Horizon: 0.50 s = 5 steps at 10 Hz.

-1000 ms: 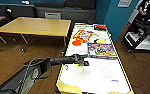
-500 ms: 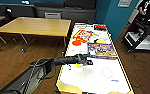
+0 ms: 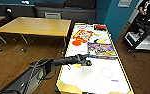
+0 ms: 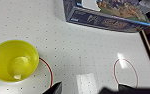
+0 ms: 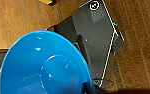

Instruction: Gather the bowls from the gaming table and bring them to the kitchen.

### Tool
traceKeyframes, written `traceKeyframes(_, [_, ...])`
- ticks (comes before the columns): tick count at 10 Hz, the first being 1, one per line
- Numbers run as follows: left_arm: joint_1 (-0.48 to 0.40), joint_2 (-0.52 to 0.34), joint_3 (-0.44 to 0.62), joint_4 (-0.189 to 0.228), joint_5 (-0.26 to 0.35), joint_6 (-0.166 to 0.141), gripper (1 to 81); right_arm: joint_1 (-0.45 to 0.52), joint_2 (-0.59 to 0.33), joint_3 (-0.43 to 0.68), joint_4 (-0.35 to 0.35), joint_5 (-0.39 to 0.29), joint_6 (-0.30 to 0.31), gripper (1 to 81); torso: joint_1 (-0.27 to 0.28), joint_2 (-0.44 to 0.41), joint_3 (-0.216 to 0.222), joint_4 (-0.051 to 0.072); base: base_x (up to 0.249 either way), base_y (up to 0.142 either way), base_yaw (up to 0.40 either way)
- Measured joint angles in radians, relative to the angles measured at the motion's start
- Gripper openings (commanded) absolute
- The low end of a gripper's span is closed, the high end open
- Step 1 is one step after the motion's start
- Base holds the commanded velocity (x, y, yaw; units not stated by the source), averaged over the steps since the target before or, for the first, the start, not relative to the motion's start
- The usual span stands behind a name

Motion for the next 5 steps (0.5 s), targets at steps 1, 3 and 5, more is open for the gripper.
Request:
traceKeyframes(1, [-0.001, 0.016, 0.0, 0.0, 0.062, 0.03, 81.1, 0.003, 0.0, 0.0, 0.0, 0.0, 0.0, 1.0, 0.0, 0.0, 0.0, 0.0, 0.0, 0.0, 0.0])
traceKeyframes(3, [-0.026, 0.061, -0.009, 0.001, 0.122, 0.052, 81.1, 0.002, 0.0, 0.0, 0.0, -0.005, -0.002, 1.0, 0.0, 0.0, 0.0, 0.0, 0.0, 0.0, 0.0])
traceKeyframes(5, [-0.053, 0.114, -0.028, 0.002, 0.165, 0.059, 81.1, 0.002, 0.0, 0.0, 0.0, -0.005, -0.003, 1.0, 0.0, 0.0, 0.0, 0.0, 0.0, 0.0, 0.0])
